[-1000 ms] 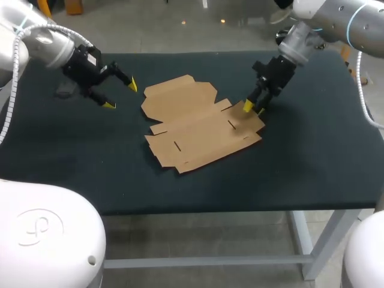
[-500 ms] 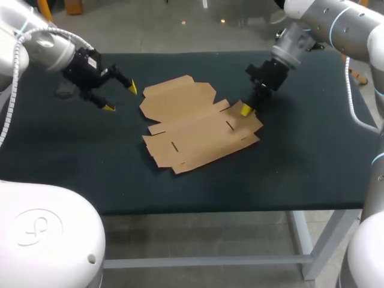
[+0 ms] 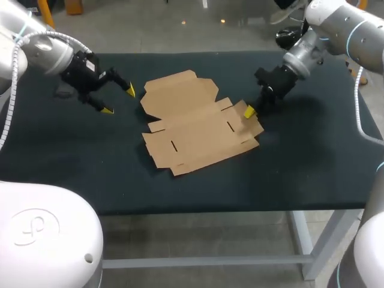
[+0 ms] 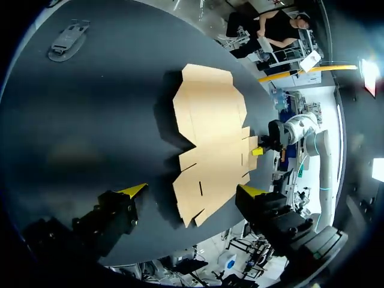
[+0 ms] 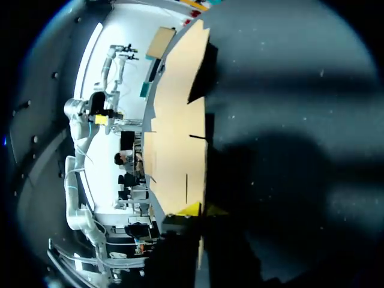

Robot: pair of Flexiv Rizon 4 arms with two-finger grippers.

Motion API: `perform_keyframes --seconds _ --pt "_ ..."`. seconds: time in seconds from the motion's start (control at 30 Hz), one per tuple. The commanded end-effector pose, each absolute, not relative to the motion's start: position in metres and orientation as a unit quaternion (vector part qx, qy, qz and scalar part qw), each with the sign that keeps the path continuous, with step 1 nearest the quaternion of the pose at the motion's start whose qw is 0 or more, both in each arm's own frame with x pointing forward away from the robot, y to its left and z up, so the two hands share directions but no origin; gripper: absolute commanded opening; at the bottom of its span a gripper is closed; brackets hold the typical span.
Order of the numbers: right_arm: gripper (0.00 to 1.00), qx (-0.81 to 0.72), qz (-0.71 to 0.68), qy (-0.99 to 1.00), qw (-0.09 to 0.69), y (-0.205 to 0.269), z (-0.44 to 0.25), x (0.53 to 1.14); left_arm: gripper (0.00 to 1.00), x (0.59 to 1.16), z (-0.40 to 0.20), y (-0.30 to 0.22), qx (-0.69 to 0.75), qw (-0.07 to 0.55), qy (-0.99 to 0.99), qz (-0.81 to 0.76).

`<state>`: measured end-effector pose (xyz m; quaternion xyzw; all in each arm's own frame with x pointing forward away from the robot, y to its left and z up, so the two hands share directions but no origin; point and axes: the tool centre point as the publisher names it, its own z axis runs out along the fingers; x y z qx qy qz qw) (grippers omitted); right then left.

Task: Assemble the packaging by folding the flat box into shape, placing the metal phone stand inside, and closing the box properly

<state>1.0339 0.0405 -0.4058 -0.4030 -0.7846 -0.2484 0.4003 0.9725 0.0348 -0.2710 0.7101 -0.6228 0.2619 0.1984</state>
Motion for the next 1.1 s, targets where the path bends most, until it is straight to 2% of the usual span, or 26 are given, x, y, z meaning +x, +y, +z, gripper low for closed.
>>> perform_keyframes --seconds 0.03,0.43,0.57,0.7,0.8,0.83,0.87,1.0,1.1 --pt "0.0 -0.412 -0.291 -0.749 0.43 0.039 -0.408 1.024 1.0 0.976 -0.272 0.036 0.709 0.201 -0.624 0.259" --pt "0.0 -0.45 -0.278 -0.733 0.428 0.049 -0.397 1.006 1.0 0.981 -0.277 0.038 0.707 0.21 -0.626 0.255" --pt "0.11 -0.471 -0.276 -0.725 0.421 0.049 -0.397 0.998 1.0 0.982 -0.279 0.038 0.705 0.211 -0.627 0.255" --pt "0.1 -0.489 -0.275 -0.716 0.415 0.051 -0.399 0.99 1.0 0.983 -0.281 0.04 0.703 0.216 -0.628 0.256" --pt "0.21 -0.492 -0.272 -0.716 0.414 0.053 -0.399 0.985 1.0 0.983 -0.282 0.041 0.701 0.217 -0.629 0.256" --pt "0.34 -0.493 -0.27 -0.717 0.413 0.054 -0.399 0.983 1.0 0.983 -0.282 0.041 0.701 0.218 -0.629 0.256" --pt "0.4 -0.493 -0.267 -0.717 0.414 0.054 -0.399 0.982 1.0 0.983 -0.282 0.042 0.701 0.219 -0.629 0.256" --pt "0.53 -0.485 -0.251 -0.725 0.419 0.051 -0.396 0.98 1.0 0.983 -0.283 0.043 0.699 0.22 -0.63 0.257" --pt "0.58 -0.48 -0.233 -0.735 0.419 0.048 -0.39 0.981 1.0 0.983 -0.283 0.043 0.698 0.221 -0.631 0.257"
